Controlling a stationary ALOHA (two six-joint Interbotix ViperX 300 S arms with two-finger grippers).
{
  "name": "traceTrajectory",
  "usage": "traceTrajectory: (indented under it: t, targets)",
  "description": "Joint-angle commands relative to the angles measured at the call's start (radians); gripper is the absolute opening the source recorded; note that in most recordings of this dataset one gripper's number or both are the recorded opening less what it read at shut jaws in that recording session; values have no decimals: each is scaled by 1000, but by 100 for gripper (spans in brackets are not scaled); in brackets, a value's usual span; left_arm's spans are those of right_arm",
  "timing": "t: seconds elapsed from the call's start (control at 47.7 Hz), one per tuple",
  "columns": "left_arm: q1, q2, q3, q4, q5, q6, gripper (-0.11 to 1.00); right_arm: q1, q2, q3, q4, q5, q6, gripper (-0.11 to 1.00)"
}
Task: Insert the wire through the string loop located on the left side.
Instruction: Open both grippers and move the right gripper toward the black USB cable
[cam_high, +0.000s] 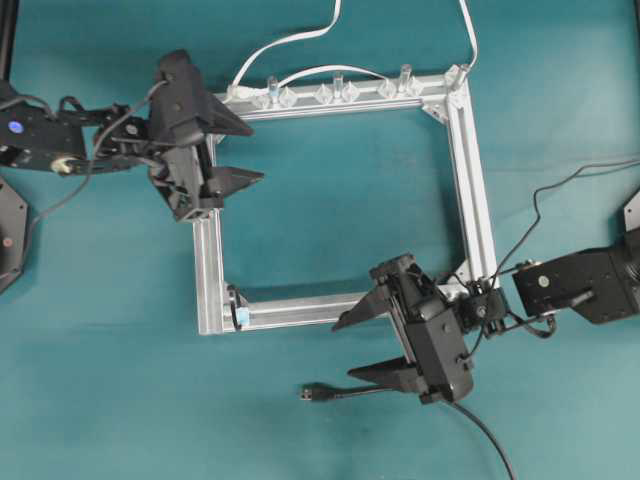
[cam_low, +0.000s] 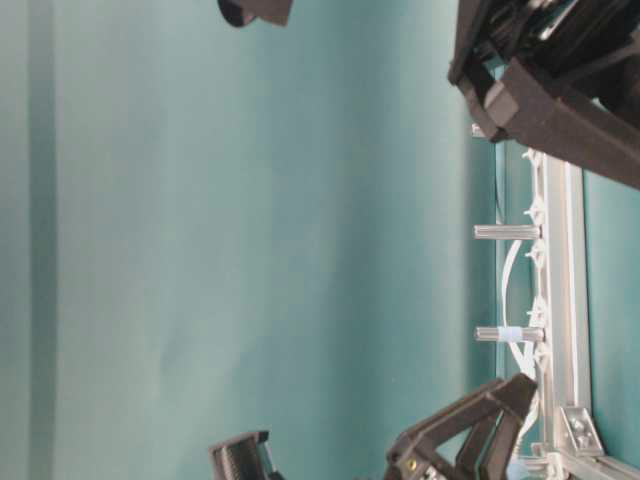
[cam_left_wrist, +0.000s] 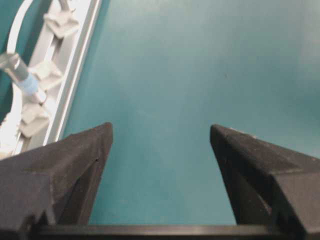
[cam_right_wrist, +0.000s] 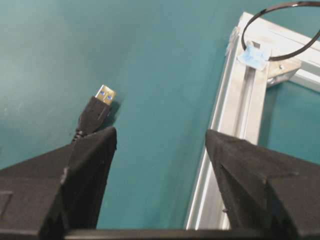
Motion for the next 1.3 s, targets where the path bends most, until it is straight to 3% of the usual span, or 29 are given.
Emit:
traceTrajectory:
  t: [0.0,0.126,0.377,0.754,0.88,1.027,1.278]
  targets:
    - [-3,-38,8,3,-3,9,81,17,-35,-25,11,12,-3,76]
    - [-2,-58,29,2,-3,8,81,35,-37,-29,60,25,-3,76]
    - [-3,-67,48,3,-3,11,81,97,-35,-32,230,23,-51,76]
    - [-3,-67,58,2,-3,11,81,207,9,-87,693,-52,-351,76]
    - [-3,-67,64,2,-5,11,81,252,44,-123,816,-84,-425,76]
    - [-3,-69,72,3,-3,11,81,278,72,-144,873,-91,-446,76]
    - [-3,-89,80,3,-3,11,81,279,80,-146,881,-87,-448,76]
